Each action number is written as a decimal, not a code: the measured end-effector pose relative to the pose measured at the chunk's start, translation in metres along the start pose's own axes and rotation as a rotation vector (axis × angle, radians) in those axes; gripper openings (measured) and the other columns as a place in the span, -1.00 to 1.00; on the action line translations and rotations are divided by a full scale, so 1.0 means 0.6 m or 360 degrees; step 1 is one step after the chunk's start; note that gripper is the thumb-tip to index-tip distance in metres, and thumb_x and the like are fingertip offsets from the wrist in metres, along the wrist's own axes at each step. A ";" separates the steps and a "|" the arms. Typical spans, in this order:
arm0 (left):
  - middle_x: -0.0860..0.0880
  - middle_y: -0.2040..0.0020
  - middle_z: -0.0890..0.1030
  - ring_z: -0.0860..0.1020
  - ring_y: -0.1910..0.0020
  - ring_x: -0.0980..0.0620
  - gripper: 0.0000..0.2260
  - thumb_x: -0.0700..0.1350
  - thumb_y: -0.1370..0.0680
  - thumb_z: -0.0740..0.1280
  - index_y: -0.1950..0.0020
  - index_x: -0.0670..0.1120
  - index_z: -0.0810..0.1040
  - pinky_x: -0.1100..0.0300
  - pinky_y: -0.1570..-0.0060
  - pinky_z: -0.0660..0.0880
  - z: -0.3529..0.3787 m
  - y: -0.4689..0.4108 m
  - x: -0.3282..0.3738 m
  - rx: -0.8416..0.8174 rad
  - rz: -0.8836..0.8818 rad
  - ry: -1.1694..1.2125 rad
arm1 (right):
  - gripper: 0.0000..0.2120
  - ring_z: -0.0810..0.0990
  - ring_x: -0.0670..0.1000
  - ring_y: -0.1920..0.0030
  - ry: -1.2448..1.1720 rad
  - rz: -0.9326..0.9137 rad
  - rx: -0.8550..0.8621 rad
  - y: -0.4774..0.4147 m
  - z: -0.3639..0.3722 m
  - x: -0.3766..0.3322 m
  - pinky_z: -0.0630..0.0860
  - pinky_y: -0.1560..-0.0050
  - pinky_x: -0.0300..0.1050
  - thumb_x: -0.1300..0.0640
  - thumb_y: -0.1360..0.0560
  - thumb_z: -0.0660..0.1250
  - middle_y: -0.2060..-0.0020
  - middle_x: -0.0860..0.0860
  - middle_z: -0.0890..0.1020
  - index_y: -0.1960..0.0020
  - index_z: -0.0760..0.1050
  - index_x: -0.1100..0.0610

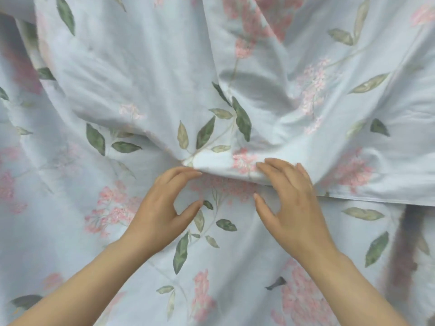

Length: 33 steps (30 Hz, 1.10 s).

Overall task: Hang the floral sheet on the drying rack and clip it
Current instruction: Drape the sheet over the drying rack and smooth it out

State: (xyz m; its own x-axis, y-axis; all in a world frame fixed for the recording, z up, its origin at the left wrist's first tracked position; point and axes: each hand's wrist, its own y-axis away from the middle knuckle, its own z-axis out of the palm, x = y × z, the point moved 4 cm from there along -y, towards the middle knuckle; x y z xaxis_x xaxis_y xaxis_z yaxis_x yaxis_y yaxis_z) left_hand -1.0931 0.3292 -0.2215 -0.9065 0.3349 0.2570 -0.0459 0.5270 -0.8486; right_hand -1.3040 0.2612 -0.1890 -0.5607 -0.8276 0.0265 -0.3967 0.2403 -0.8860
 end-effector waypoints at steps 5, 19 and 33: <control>0.25 -0.22 0.42 0.39 -0.26 0.23 -0.60 0.17 -0.47 0.22 -0.27 0.11 0.45 0.41 -0.19 0.26 -0.007 0.042 0.001 -0.0060 -0.0035 -0.0003 | -0.68 0.49 -0.05 -0.04 -0.0021 -0.0153 -0.0051 0.034 0.006 -0.039 0.47 -0.07 -0.11 0.22 -0.43 0.31 0.00 -0.07 0.56 -0.17 0.54 0.09; 0.04 -0.29 0.45 0.36 -0.30 0.10 -0.56 -0.11 -0.49 0.41 -0.36 -0.03 0.44 0.48 -0.26 0.12 -0.046 -0.008 0.069 -0.0006 0.0231 -0.0252 | -0.28 -0.01 0.02 -0.54 0.0466 -0.0124 -0.0221 -0.018 -0.036 0.004 -0.07 -0.50 0.03 0.23 -0.45 0.35 -0.54 0.04 0.10 -0.53 0.12 0.14; -0.06 -0.13 0.39 0.46 -0.05 -0.17 -0.64 -0.10 -0.41 0.45 -0.19 -0.10 0.57 0.00 -0.08 0.37 -0.101 -0.080 0.122 0.0815 0.0869 -0.0791 | -0.82 0.60 0.12 0.06 0.0389 -0.0337 0.0492 -0.065 -0.091 -0.001 0.36 -0.02 -0.07 0.23 -0.49 0.26 0.12 0.03 0.66 -0.02 0.60 0.15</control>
State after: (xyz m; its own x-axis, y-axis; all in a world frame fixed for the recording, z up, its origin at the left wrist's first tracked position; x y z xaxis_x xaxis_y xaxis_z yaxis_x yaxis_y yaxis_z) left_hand -1.1318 0.3760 -0.1338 -0.9285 -0.0024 -0.3714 0.3709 -0.0592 -0.9268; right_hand -1.3281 0.2802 -0.1292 -0.6607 -0.6889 0.2981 -0.3061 -0.1154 -0.9450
